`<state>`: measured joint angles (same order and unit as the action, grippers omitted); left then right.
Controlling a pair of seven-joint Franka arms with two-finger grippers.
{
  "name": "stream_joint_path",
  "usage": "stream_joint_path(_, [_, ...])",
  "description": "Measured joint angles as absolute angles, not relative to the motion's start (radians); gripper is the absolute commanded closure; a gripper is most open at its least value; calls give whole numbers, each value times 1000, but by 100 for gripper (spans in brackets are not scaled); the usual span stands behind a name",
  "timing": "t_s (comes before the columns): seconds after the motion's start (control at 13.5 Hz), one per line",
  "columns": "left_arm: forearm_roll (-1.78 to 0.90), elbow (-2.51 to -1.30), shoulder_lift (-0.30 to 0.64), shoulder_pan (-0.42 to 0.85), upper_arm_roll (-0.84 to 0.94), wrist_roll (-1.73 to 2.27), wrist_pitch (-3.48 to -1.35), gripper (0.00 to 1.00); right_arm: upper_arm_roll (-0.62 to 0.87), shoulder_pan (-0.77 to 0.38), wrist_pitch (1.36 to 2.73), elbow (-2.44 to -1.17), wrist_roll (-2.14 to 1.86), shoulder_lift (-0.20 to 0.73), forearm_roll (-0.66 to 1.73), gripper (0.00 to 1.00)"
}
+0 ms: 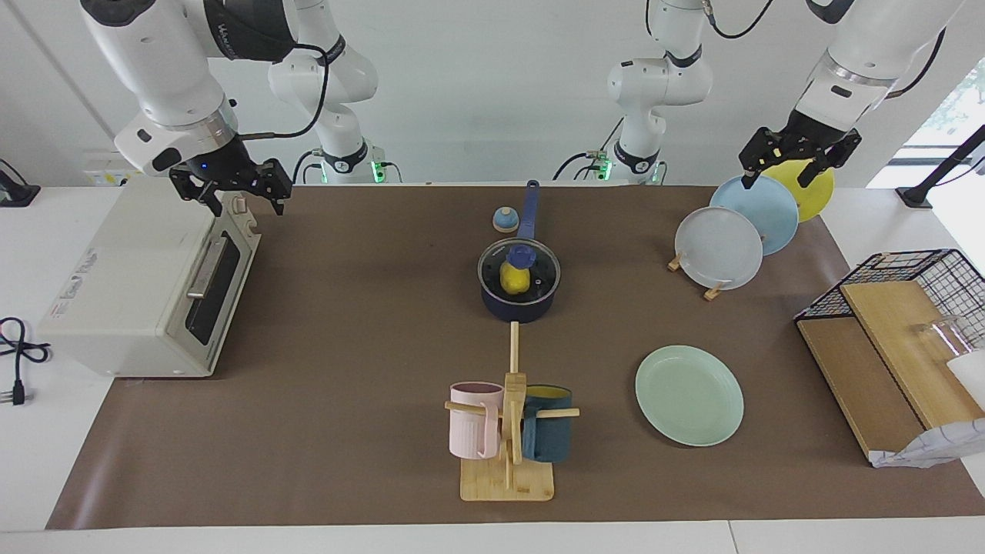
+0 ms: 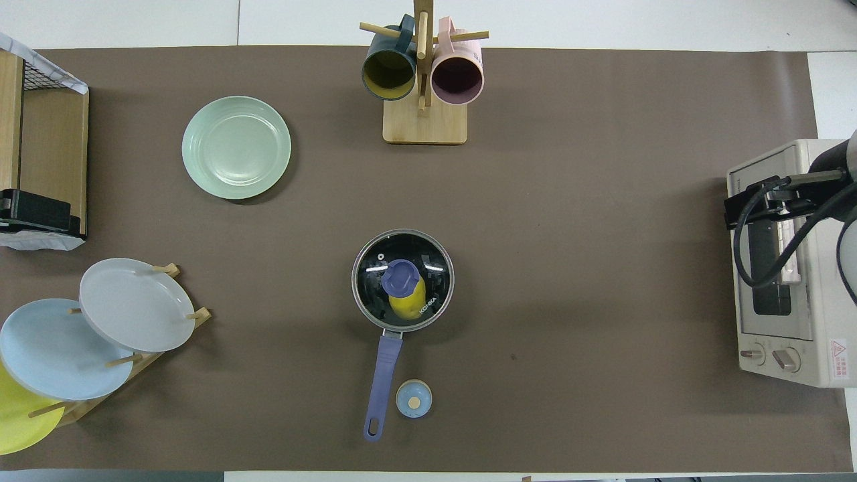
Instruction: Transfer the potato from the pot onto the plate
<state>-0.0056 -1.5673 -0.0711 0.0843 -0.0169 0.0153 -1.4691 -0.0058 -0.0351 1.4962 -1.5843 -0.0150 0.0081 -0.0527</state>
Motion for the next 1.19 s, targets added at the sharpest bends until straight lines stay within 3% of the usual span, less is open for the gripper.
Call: stream_joint_path(1.19, [-6, -1572, -76, 99, 2, 239, -1517, 0, 13, -64, 1507, -1601, -17, 6, -49, 0])
